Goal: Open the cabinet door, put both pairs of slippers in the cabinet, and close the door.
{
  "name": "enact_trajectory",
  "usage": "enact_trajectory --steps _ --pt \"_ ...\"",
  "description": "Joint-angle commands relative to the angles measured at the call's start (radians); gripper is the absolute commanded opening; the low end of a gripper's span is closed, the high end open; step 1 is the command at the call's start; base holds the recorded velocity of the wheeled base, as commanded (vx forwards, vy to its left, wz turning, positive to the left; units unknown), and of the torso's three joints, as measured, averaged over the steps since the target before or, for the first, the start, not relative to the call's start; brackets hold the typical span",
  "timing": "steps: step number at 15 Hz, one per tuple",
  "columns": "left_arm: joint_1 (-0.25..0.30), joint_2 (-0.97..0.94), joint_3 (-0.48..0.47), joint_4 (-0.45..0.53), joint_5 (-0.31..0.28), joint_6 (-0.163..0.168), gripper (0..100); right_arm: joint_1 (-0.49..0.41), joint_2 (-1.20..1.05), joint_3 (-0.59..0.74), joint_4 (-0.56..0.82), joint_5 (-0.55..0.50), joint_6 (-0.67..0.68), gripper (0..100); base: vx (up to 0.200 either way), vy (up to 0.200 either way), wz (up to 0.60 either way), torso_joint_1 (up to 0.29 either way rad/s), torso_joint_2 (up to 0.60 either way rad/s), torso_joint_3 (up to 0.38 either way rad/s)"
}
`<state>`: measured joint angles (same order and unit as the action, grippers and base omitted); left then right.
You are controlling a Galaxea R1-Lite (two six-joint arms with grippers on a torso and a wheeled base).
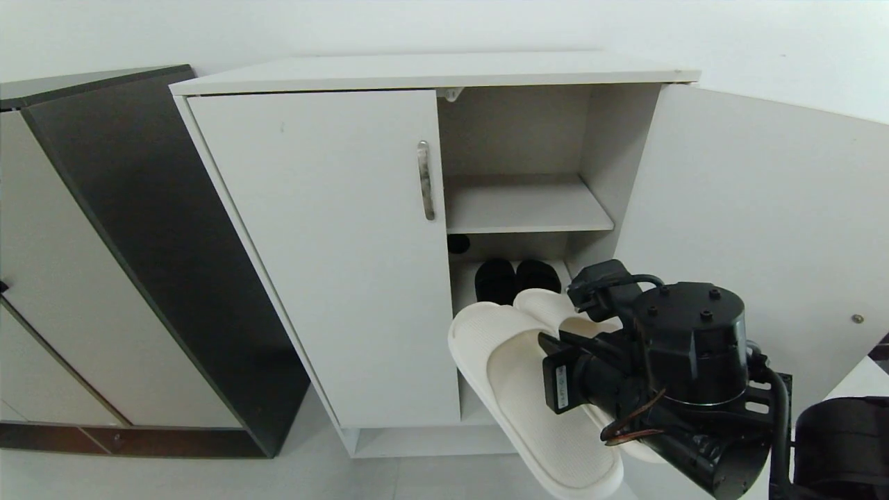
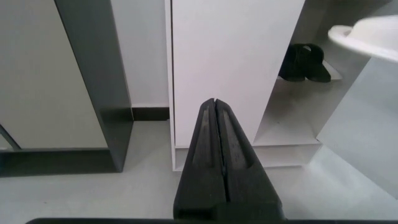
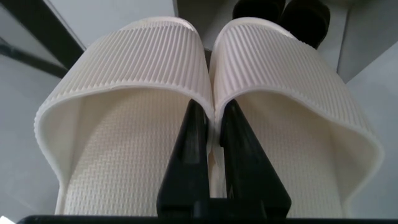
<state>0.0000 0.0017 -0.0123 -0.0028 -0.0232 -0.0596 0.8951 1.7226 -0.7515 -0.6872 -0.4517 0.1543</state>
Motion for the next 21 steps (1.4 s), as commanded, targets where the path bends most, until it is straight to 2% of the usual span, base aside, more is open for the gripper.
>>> enact_trajectory --steps 1,2,3,5,6,7,8,11,13,17,18,21 --pt "0.000 0.000 0.000 0.000 0.000 0.000 0 -0.004 0.026 -0.009 -0.006 -0.010 -0.002 0 0.000 0.000 0.00 0.000 0.00 0.000" --pt "0.000 0.000 0.000 0.000 0.000 0.000 0 -0.001 0.045 -0.062 0.015 -0.071 -0.001 0 0.000 0.000 0.00 0.000 0.00 0.000" --pt "0.000 0.000 0.000 0.000 -0.001 0.001 0 0.004 0.081 -0.158 0.117 -0.171 0.025 0 0.000 0.000 0.00 0.000 0.00 0.000" --pt "0.000 0.000 0.000 0.000 -0.001 0.001 0 0.010 0.104 -0.299 0.307 -0.216 0.139 0 0.000 0.000 0.00 0.000 0.00 0.000" --pt "0.000 0.000 0.000 0.000 -0.001 0.003 0 0.015 0.137 -0.443 0.482 -0.277 0.240 0 0.000 0.000 0.00 0.000 0.00 0.000" --pt "0.000 0.000 -0.001 0.000 -0.001 0.001 0 0.015 0.169 -0.534 0.565 -0.358 0.272 0 0.000 0.000 0.00 0.000 0.00 0.000" --pt "0.000 0.000 0.000 0.000 -0.001 0.001 0 0.021 0.178 -0.585 0.589 -0.394 0.271 0 0.000 0.000 0.00 0.000 0.00 0.000" --pt "0.000 0.000 -0.001 0.000 -0.001 0.001 0 0.025 0.180 -0.623 0.583 -0.407 0.189 0 0.000 0.000 0.00 0.000 0.00 0.000" --pt "0.000 0.000 0.000 0.001 -0.001 0.001 0 0.025 0.180 -0.626 0.563 -0.412 0.182 0 0.000 0.000 0.00 0.000 0.00 0.000" --pt "0.000 0.000 0.000 0.000 -0.001 0.003 0 0.018 0.175 -0.580 0.402 -0.412 0.099 0 0.000 0.000 0.00 0.000 0.00 0.000" --pt "0.000 0.000 0.000 0.000 -0.001 0.001 0 0.016 0.177 -0.552 0.325 -0.410 0.051 0 0.000 0.000 0.00 0.000 0.00 0.000" --pt "0.000 0.000 -0.001 0.000 0.000 0.003 0 0.004 0.180 -0.537 0.291 -0.410 0.030 0 0.000 0.000 0.00 0.000 0.00 0.000"
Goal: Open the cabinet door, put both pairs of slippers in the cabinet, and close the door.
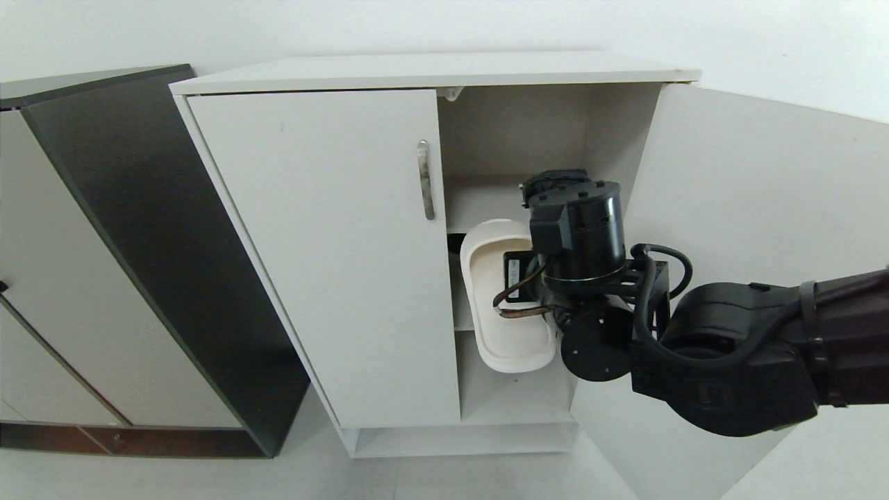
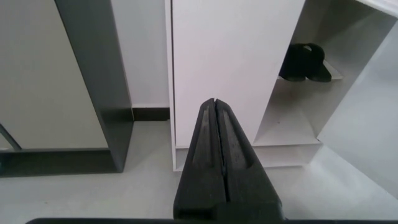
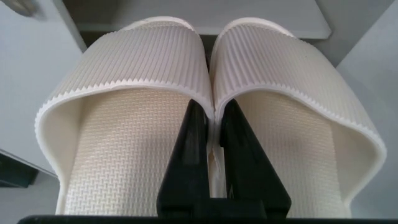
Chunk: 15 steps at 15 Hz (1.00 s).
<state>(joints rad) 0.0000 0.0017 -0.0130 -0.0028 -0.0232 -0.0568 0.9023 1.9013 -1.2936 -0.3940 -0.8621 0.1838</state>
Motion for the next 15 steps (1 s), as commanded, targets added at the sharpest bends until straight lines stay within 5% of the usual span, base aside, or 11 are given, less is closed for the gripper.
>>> enact_trajectory --steps 1,3,15 --pt "0.000 0.000 -0.001 0.000 -0.001 -0.001 0 -0.005 0.001 0.005 -0.002 0.003 0.002 0 0.000 0.000 0.00 0.000 0.00 0.000" --pt "0.000 0.000 0.001 0.000 -0.001 0.002 0 -0.010 0.001 0.005 -0.002 0.006 0.002 0 0.000 0.000 0.00 0.000 0.00 0.000" --pt "0.000 0.000 -0.001 0.001 -0.003 0.011 0 -0.031 0.009 -0.006 -0.005 0.011 0.000 0 0.200 0.000 0.00 0.000 0.00 0.004"
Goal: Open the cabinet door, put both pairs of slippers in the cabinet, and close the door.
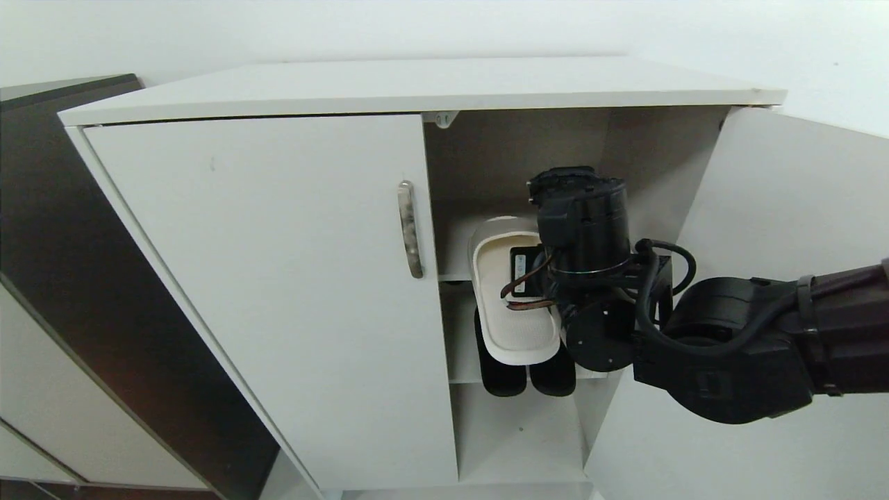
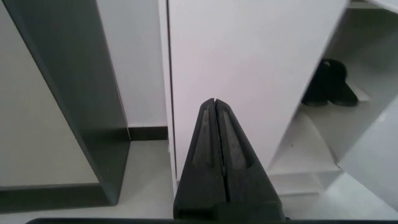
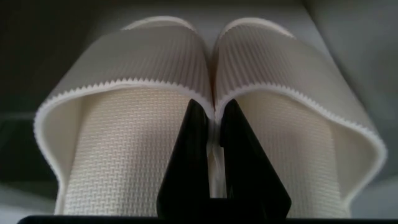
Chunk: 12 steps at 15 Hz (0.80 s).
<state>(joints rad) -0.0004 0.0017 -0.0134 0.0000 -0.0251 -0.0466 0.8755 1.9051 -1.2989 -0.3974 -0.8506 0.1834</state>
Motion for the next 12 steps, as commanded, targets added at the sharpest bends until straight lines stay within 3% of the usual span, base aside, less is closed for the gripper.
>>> enact_trajectory --steps 1,2,7,12 --pt "0.000 0.000 0.000 -0.003 -0.001 -0.001 0 -0.004 0.009 -0.008 -0.001 0.001 0.007 0 0.200 0.000 0.00 0.002 0.00 -0.002" --pt "0.000 0.000 0.000 -0.002 -0.001 0.001 0 -0.004 0.011 -0.011 -0.004 0.005 0.008 0 0.200 0.000 0.00 -0.002 0.00 0.007" --pt "0.000 0.000 0.000 -0.002 0.001 -0.002 0 -0.004 0.019 -0.028 -0.001 0.050 -0.001 0 0.000 0.000 0.00 0.000 0.00 0.000" --pt "0.000 0.000 0.000 -0.003 0.001 -0.001 0 -0.075 0.147 -0.198 0.017 0.068 -0.013 0 0.000 0.000 0.00 0.000 0.00 0.000"
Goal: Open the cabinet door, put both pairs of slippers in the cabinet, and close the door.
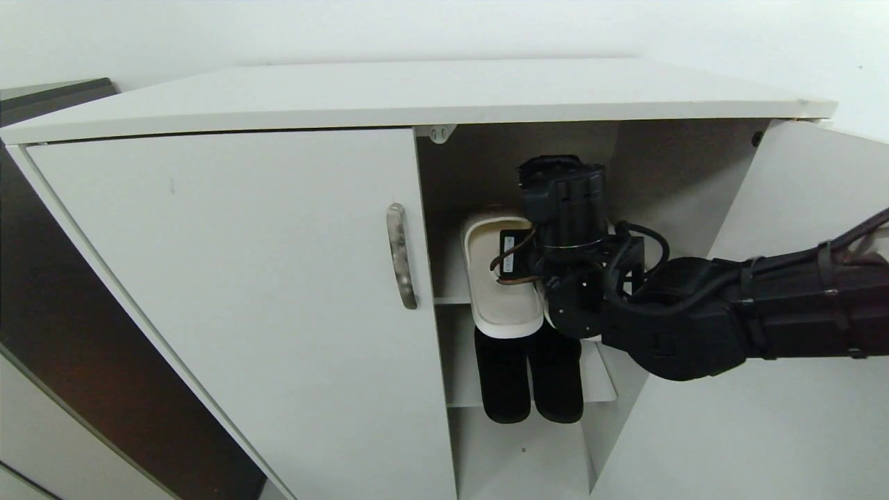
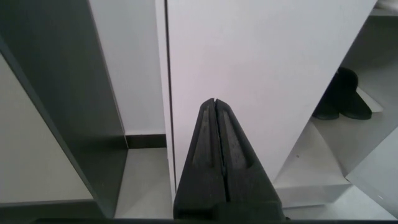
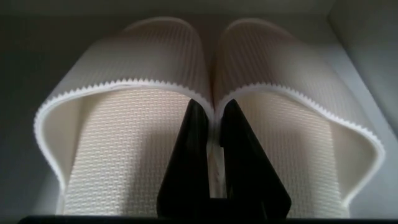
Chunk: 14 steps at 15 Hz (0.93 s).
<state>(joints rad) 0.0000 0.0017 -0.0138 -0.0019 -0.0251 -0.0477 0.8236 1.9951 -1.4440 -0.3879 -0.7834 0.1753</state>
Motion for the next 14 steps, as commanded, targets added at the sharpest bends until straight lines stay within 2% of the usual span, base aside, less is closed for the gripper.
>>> enact_trajectory --steps 1,5,9,14 --pt "0.000 0.000 0.000 -0.001 -0.001 0.000 0 -0.034 0.079 -0.096 0.014 0.004 -0.007 0 0.000 0.000 0.00 0.000 0.00 0.000" --pt "0.000 0.000 0.000 -0.001 0.001 0.000 0 -0.063 0.137 -0.219 0.046 0.013 -0.008 0 0.000 0.000 0.00 0.000 0.00 0.000" --pt "0.000 0.000 0.000 -0.001 0.001 -0.001 0 -0.080 0.145 -0.234 0.103 0.032 -0.013 0 0.000 0.000 0.00 0.000 0.00 0.000" --pt "0.000 0.000 0.000 -0.001 0.001 -0.003 0 -0.086 0.145 -0.233 0.110 0.050 -0.013 0 0.000 0.000 0.00 0.000 0.00 0.000"
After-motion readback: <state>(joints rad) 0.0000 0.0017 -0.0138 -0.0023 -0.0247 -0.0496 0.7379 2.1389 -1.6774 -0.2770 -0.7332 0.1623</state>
